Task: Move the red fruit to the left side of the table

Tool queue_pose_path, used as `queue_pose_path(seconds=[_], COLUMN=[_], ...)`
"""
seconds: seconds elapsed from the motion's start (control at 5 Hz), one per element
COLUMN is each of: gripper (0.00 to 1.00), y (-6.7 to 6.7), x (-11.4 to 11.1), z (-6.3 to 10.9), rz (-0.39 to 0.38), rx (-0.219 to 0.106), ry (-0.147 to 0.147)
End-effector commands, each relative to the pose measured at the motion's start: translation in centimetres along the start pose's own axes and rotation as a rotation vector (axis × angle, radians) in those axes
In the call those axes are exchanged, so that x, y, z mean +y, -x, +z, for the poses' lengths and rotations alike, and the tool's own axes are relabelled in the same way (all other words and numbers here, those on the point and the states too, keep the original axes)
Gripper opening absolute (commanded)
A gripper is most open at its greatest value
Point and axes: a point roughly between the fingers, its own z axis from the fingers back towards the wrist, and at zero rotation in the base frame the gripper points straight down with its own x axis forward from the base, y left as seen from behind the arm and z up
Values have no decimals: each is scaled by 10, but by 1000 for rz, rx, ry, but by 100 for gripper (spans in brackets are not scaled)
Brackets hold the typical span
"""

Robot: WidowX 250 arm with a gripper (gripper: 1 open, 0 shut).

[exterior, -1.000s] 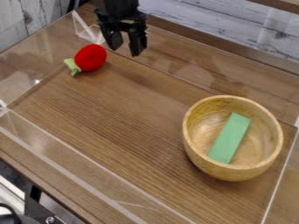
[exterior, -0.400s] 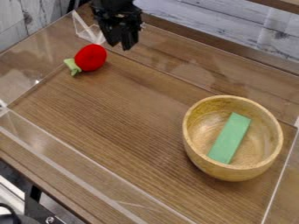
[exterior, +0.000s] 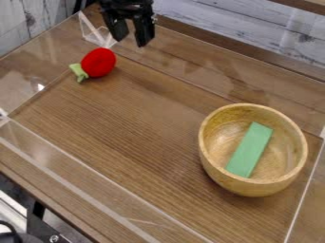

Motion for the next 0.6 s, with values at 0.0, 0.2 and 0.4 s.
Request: queue_pose_path(seconds=[0.0, 0.2, 0.4], gripper=[100, 100, 100], y=[-7, -8, -8], x=[2, -2, -7], z=[20, 22, 24], rz=[25, 53, 76], rx=[-43, -33, -22], ry=[-10, -1, 8])
